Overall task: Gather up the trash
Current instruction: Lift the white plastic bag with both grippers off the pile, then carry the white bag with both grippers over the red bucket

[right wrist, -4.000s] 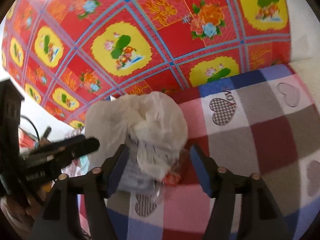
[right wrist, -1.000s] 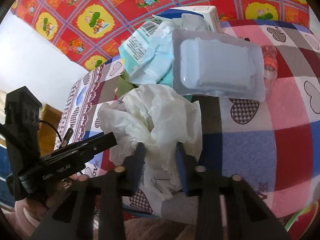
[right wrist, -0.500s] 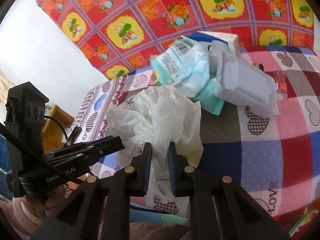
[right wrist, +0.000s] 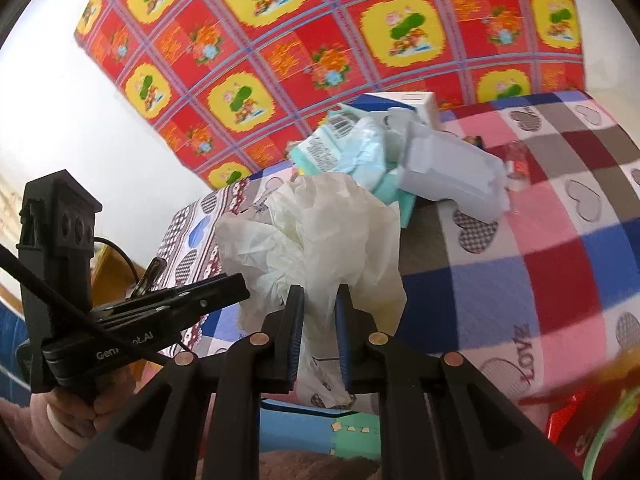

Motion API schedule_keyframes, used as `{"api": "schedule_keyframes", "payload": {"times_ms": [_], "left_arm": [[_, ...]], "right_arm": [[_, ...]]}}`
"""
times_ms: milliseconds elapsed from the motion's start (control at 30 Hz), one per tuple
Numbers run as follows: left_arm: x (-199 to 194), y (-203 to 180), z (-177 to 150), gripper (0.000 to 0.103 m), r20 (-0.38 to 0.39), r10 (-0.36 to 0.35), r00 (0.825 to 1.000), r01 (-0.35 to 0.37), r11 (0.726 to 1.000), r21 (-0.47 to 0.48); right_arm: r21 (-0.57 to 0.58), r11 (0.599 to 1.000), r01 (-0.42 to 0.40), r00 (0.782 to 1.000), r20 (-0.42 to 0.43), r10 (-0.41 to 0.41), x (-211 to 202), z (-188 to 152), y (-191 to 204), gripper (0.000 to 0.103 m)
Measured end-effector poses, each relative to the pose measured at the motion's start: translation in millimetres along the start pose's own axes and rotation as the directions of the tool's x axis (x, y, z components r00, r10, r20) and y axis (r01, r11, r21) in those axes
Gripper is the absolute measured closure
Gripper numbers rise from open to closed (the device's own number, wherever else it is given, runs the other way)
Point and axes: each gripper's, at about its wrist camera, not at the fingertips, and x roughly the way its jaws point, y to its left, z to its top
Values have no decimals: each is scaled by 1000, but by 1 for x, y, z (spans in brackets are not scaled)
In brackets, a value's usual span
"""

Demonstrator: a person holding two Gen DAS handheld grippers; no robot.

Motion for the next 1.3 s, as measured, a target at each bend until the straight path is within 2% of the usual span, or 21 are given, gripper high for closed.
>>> {"api": "schedule_keyframes", "payload": {"times_ms": [233, 667, 1033, 1300], "left_arm": [[11, -26, -1, 94, -34, -40, 999, 42, 997, 72], [37, -84, 2, 94, -111, -108, 988, 128, 974, 189], [61, -154, -11, 94, -177, -141, 974, 188, 938, 292], [78, -217, -28, 94, -230, -174, 958, 250, 897, 364]], "right_arm": [[54, 998, 44, 998, 46, -46, -23, -13, -14, 87], [188, 976, 108, 986, 107, -130, -65, -33, -56, 87], [288, 947, 145, 971, 145, -193, -110, -62, -104, 87], [365, 913, 181, 952, 169, -256, -155, -86, -139, 87]]}}
